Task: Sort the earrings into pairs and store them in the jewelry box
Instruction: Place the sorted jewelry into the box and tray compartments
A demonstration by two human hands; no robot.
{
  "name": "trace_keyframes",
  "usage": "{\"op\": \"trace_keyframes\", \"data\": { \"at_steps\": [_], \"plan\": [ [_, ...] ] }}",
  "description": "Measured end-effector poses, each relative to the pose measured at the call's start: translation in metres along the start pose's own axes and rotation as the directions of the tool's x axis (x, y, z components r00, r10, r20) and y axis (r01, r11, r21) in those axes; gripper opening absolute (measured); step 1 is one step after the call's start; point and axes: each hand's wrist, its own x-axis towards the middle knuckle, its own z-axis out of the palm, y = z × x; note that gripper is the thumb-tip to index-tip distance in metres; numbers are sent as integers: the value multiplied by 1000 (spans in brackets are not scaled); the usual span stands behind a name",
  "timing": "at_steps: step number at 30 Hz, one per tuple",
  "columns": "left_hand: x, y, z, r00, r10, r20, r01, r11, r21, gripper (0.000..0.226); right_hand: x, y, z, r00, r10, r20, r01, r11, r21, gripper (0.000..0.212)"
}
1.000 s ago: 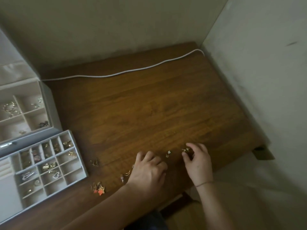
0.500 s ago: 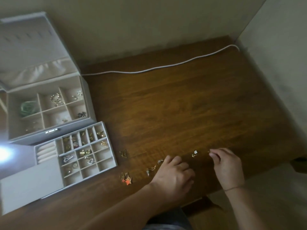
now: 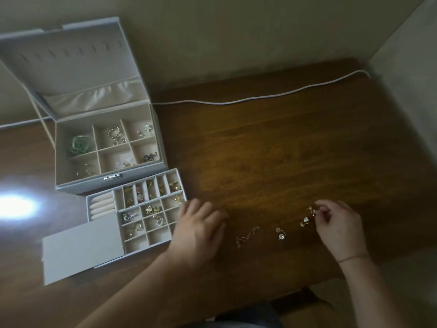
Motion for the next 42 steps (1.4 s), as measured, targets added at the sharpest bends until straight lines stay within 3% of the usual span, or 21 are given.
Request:
{"op": "trace_keyframes", "data": {
  "at_steps": [4,7,10,13,17,23,34,38,42],
  "plan": [
    [-11,-36,-23,996,-54,-78,56,998,26,18,-17,-38,-4,995,-95,-40,96,995,20,23],
    [-25,-44,-27,997,-5,-75,9,999,50,16,-43,-75,14,953,-284,109,282,959,38,24],
    [-40,-38,-22,988,154,-32,-153,988,31,15,-67,-91,36,875,-402,269,421,907,-16,37],
    [-49,-36,-17,973,227,-50,-228,974,-5,13,-74,-92,46,861,-392,323,434,898,-66,44],
    [-57,-43,-17,978,151,-142,-156,988,-20,11,-69,-87,50,873,-413,258,456,880,-131,25],
    [-74,-52,-24,977,204,-57,-206,977,-47,12,-62,-84,48,854,-466,232,504,852,-143,10],
    [-103,-73,-39,990,124,-74,-128,990,-59,14,-63,-76,44,847,-481,227,530,797,-290,23],
    [-108,-78,-43,990,89,-105,-95,994,-51,13,-62,-86,49,857,-471,210,515,809,-285,26],
    [-105,-85,-45,984,39,-174,-47,998,-42,13,-58,-137,53,858,-489,157,510,847,-150,14]
  ]
}}
